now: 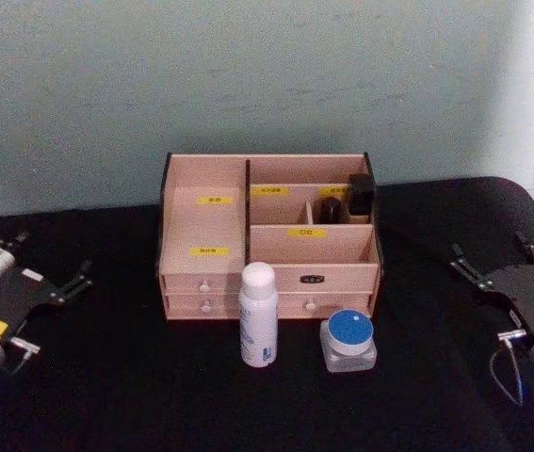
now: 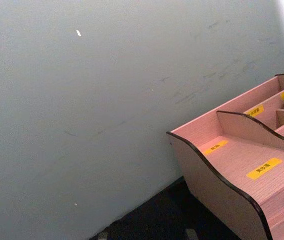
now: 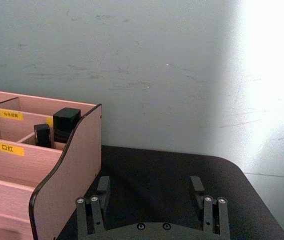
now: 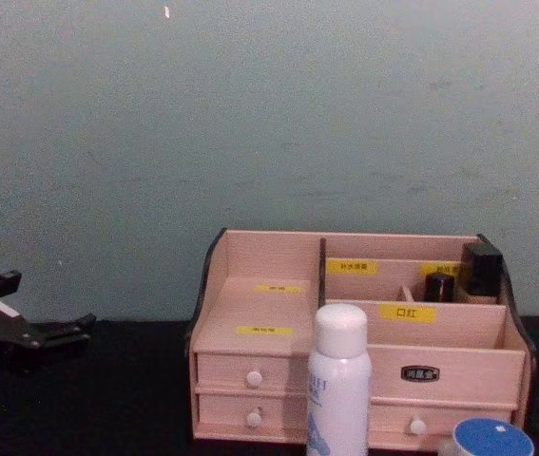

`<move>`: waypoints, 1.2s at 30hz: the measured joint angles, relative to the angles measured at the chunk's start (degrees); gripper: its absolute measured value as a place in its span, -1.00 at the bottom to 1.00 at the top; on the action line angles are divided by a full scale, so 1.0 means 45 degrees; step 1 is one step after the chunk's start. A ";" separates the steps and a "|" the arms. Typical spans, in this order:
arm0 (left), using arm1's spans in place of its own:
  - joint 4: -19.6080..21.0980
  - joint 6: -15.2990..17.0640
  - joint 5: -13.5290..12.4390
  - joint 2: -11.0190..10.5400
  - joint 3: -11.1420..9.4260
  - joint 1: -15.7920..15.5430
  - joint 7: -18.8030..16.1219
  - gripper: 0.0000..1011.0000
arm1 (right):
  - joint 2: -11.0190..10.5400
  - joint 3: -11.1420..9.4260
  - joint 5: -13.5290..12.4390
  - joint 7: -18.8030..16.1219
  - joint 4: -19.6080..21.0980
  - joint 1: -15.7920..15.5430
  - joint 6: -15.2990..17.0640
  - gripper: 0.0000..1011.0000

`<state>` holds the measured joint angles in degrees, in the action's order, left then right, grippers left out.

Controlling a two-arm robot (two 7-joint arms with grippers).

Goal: Pick up the facial cleanser and watermelon frost from the table and place them into the tiered storage box.

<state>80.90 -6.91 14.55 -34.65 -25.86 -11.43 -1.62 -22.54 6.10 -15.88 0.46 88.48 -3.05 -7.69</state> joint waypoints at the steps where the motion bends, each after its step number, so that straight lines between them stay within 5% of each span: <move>1: 0.0000 0.0000 0.0000 0.0000 0.0000 0.0000 0.0000 0.98 | 0.0000 0.0000 0.0000 0.0000 0.0000 0.0000 0.0000 0.98; 36: 0.0000 0.0000 0.0000 0.0000 -0.0001 0.0000 -0.0001 0.98 | 0.0000 0.0000 0.0000 0.0000 0.0000 0.0000 0.0000 0.98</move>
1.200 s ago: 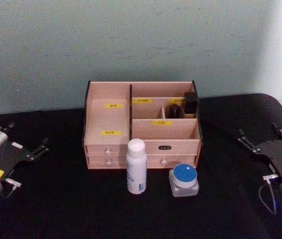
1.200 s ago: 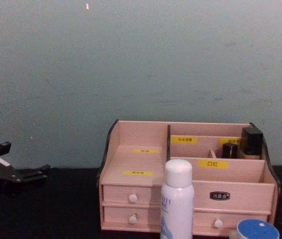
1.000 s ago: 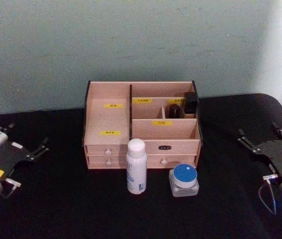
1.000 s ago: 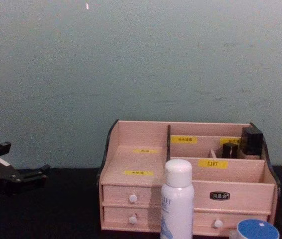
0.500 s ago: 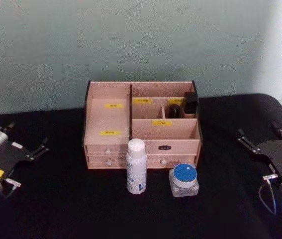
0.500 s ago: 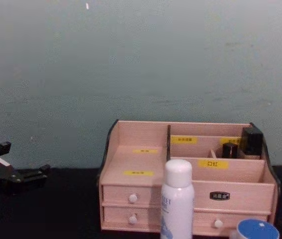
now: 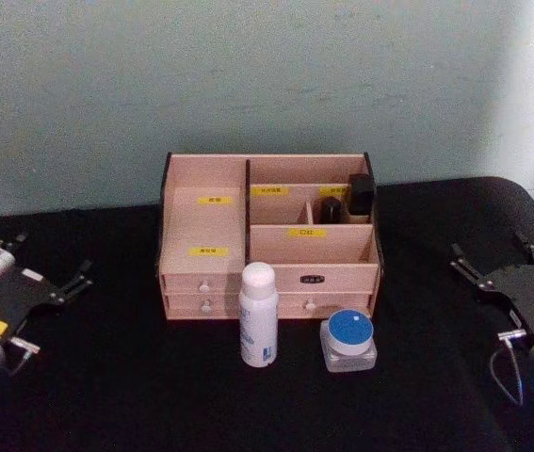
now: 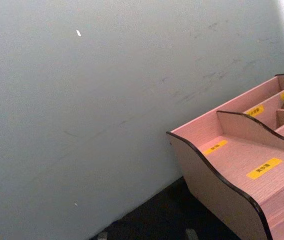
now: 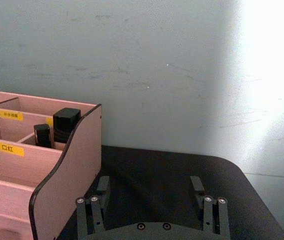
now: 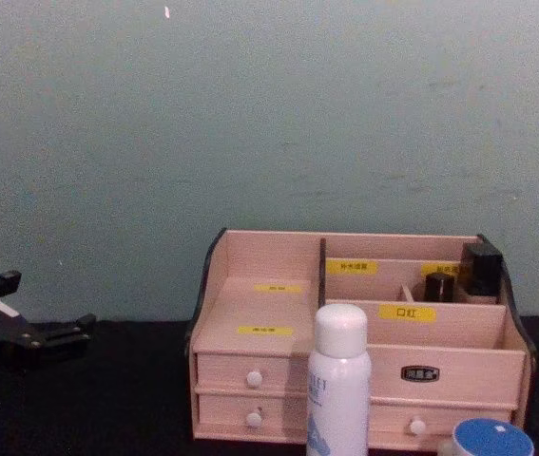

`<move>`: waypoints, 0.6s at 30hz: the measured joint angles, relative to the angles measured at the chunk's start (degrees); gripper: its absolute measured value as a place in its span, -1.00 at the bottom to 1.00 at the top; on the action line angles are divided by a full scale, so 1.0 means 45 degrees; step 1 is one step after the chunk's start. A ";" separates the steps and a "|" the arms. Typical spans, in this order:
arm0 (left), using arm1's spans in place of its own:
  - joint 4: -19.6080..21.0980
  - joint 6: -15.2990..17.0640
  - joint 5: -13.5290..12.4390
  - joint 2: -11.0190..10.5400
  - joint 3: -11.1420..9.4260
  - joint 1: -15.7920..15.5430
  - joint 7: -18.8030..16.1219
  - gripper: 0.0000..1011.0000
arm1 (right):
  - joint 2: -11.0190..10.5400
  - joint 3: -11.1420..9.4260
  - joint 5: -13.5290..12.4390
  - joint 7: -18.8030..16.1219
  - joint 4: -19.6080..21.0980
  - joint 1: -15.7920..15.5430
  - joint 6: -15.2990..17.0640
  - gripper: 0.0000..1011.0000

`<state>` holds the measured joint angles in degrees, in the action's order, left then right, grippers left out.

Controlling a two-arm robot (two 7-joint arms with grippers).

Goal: Pick up the facial cleanser and watermelon frost from the table and place them into the tiered storage box.

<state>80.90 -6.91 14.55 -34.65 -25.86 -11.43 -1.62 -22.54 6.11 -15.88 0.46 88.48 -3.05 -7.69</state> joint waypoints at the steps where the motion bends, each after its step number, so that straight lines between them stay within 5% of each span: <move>1: 0.0000 0.0000 0.0000 0.0000 0.0000 0.0001 0.0000 0.98 | 0.0035 -0.0038 0.0006 -0.0039 0.0002 0.0000 -0.0001 0.98; 18: 0.0000 0.0000 0.0000 0.0000 0.0000 0.0000 0.0000 0.98 | -0.0243 -0.0898 -0.0728 -0.1947 0.2019 -0.1320 -0.0106 0.98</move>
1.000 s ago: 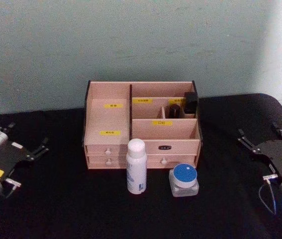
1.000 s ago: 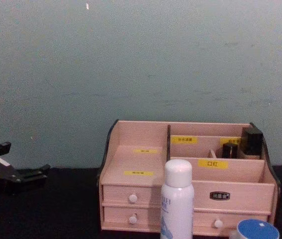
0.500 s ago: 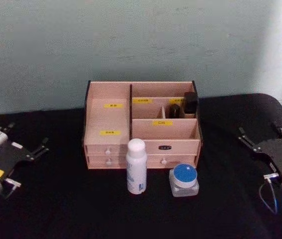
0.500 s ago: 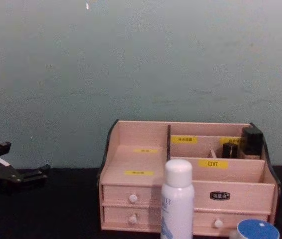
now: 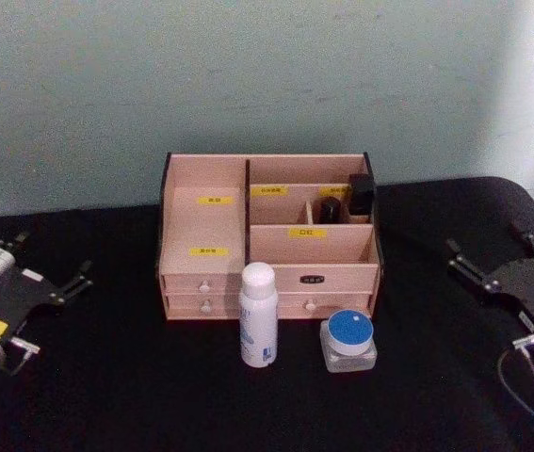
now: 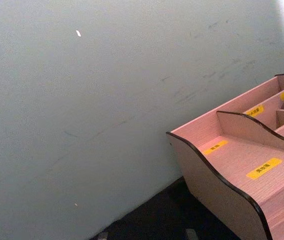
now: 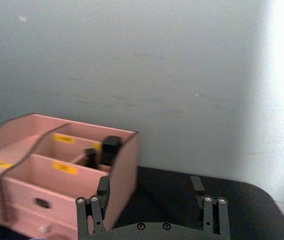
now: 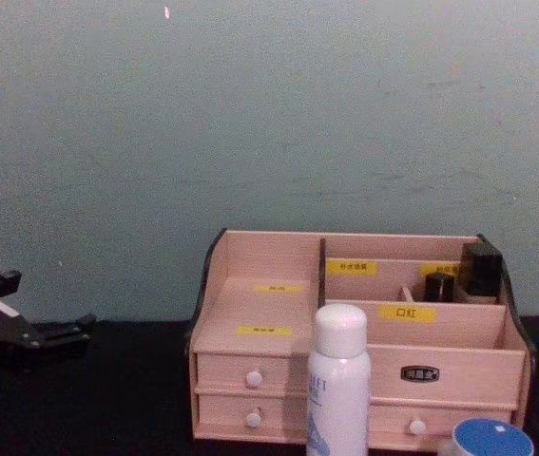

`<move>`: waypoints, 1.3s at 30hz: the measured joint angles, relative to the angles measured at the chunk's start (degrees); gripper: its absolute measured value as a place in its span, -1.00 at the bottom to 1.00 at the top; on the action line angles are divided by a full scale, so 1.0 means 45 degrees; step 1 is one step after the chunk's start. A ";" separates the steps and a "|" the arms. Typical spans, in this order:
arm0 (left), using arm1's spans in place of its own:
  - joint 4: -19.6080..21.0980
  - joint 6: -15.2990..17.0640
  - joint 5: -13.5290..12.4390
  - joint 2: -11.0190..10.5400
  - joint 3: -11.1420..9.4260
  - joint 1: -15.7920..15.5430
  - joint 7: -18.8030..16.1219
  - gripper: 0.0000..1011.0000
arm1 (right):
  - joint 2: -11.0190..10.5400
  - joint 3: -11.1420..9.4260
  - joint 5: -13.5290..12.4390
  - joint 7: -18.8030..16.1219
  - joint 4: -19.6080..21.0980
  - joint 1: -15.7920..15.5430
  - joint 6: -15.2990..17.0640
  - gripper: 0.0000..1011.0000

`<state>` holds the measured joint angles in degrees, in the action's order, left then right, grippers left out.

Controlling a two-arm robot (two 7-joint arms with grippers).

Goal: Pick up the facial cleanser and watermelon frost from the table and place them into the tiered storage box.

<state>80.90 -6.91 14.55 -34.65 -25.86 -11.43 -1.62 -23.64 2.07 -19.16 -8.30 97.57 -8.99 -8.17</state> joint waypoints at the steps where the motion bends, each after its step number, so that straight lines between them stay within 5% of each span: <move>1: 0.0000 0.0000 0.0000 0.0001 0.0000 0.0001 0.0000 0.98 | -0.0030 -0.0001 -0.0013 -0.0131 0.0101 -0.0082 -0.0032 0.98; 19: 0.0000 0.0000 0.0000 0.0000 0.0000 0.0000 0.0000 0.98 | -0.0427 0.1145 0.0021 -0.2726 0.1299 -0.1088 0.0304 0.98; 30: 0.0000 0.0000 -0.0001 0.0000 0.0000 0.0000 0.0001 0.98 | -0.0708 0.2000 -0.0268 -0.3411 0.1012 -0.0645 0.1075 0.98; 39: -0.0001 0.0000 0.0000 0.0000 0.0000 0.0000 0.0000 0.98 | -0.0612 0.2720 0.0048 -0.3429 0.0320 0.0153 0.1111 0.98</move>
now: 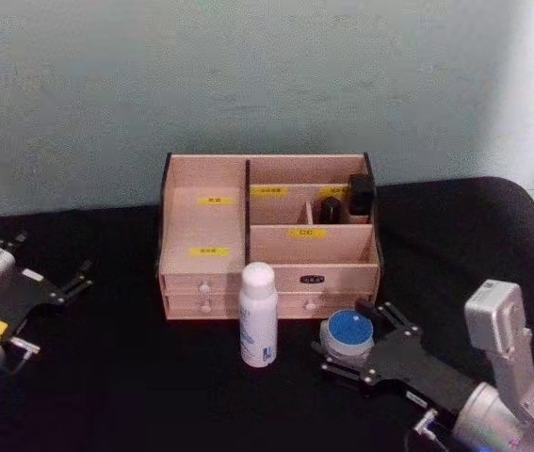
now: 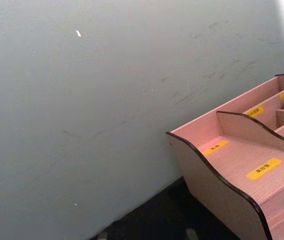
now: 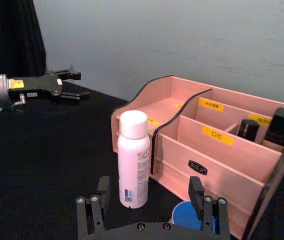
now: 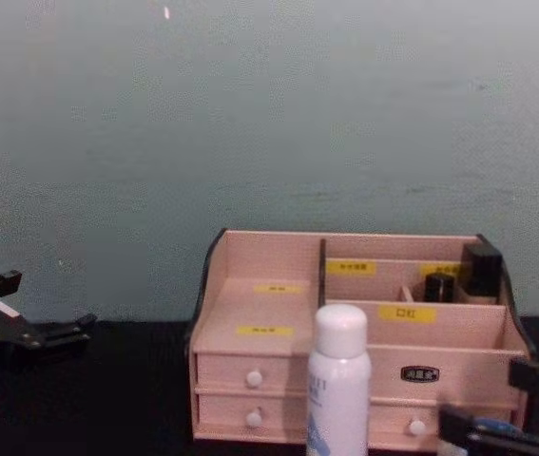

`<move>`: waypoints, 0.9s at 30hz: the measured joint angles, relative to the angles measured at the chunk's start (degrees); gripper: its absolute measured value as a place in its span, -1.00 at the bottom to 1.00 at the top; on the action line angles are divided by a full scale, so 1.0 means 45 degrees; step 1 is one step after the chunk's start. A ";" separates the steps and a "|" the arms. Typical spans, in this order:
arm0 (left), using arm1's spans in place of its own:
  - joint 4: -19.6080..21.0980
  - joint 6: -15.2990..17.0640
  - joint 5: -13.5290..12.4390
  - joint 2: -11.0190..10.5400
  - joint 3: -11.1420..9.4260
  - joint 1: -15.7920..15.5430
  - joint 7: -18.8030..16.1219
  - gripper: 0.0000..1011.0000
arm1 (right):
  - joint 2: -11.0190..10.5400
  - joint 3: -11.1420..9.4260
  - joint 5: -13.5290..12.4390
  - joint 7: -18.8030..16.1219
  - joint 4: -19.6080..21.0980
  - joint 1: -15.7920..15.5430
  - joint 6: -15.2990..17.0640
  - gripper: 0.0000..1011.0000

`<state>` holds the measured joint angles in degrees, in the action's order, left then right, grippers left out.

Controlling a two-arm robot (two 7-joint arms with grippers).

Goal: Pick up the facial cleanser and watermelon frost from the table and place them into the tiered storage box.

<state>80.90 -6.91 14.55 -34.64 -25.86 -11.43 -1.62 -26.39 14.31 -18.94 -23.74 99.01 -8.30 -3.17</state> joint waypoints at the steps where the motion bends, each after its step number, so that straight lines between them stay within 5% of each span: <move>1: 0.0001 0.0000 0.0000 0.0000 0.0000 0.0000 0.0000 0.98 | 0.0058 0.0106 0.0048 0.0020 -0.0138 0.0151 0.0015 0.98; 27: 0.0000 0.0000 0.0000 0.0000 -0.0001 0.0000 0.0000 0.98 | 0.1093 0.1187 0.0789 0.0263 -0.1856 0.2123 0.0157 0.98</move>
<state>80.90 -6.91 14.55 -34.64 -25.86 -11.43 -1.62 -21.48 19.65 -15.39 -22.55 90.65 1.26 -2.46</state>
